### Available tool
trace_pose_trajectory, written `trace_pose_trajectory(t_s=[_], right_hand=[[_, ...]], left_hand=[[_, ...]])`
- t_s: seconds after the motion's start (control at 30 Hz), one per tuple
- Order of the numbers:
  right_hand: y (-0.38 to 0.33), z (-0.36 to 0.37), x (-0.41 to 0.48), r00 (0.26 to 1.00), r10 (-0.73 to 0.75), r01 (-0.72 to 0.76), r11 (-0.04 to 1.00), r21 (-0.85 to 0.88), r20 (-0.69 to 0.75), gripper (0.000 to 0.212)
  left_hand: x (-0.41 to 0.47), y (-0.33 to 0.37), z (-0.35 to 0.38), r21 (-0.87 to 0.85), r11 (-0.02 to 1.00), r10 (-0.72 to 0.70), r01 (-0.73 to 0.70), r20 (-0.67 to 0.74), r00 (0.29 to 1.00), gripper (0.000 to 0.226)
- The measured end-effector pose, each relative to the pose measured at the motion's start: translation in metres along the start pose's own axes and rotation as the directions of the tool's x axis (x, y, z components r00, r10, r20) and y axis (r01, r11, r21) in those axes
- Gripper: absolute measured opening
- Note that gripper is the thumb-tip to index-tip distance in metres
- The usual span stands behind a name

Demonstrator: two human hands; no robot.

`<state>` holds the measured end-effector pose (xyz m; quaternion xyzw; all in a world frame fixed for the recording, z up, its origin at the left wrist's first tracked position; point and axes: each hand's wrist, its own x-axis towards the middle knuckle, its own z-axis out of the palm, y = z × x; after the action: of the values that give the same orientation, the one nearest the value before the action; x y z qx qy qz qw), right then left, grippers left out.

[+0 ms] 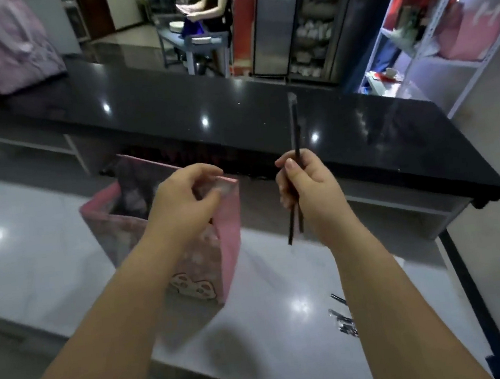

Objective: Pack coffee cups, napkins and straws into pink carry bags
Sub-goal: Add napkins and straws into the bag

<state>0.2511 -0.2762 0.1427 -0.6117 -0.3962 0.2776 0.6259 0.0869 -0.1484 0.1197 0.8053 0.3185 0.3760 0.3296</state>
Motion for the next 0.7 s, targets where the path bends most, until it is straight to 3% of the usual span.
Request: trace_pose_trajectory(t_s=[0.17, 0.27, 0.33, 0.4, 0.47, 0.53, 0.63, 0.7], right_hand=[[-0.035, 0.081, 0.037, 0.97, -0.196, 0.177, 0.975, 0.131, 0.144, 0.019], [-0.035, 0.13, 0.053, 0.944, -0.25, 0.22, 0.963, 0.154, 0.217, 0.019], [-0.024, 0.158, 0.063, 0.936, -0.232, 0.224, 0.973, 0.059, 0.264, 0.017], [-0.005, 0.171, 0.073, 0.94, -0.139, 0.213, 0.952, -0.218, 0.312, 0.014], [0.016, 0.169, 0.084, 0.949, 0.001, 0.202, 0.765, -0.612, 0.314, 0.017], [0.03, 0.162, 0.092, 0.956, 0.126, 0.163, 0.523, -0.837, 0.265, 0.023], [0.04, 0.16, 0.102, 0.943, 0.235, 0.156, 0.312, -0.937, 0.235, 0.031], [0.04, 0.161, 0.107, 0.935, 0.266, 0.16, 0.276, -0.948, 0.235, 0.04]], left_hand=[[0.032, -0.062, -0.077, 0.206, 0.978, -0.039, 0.034, 0.018, 0.999, 0.03], [0.055, -0.09, -0.102, 0.347, 0.937, -0.023, -0.042, 0.18, 0.983, 0.031], [0.071, -0.101, -0.109, 0.404, 0.91, -0.048, -0.092, 0.322, 0.946, 0.042], [0.083, -0.109, -0.11, 0.463, 0.874, -0.073, -0.146, 0.422, 0.904, 0.064], [0.091, -0.117, -0.11, 0.439, 0.883, -0.079, -0.166, 0.488, 0.869, 0.088], [0.096, -0.129, -0.111, 0.381, 0.912, -0.083, -0.154, 0.537, 0.839, 0.099], [0.103, -0.143, -0.113, 0.26, 0.957, -0.029, -0.125, 0.517, 0.855, 0.089], [0.109, -0.143, -0.117, 0.188, 0.974, 0.035, -0.13, 0.438, 0.898, 0.075]])
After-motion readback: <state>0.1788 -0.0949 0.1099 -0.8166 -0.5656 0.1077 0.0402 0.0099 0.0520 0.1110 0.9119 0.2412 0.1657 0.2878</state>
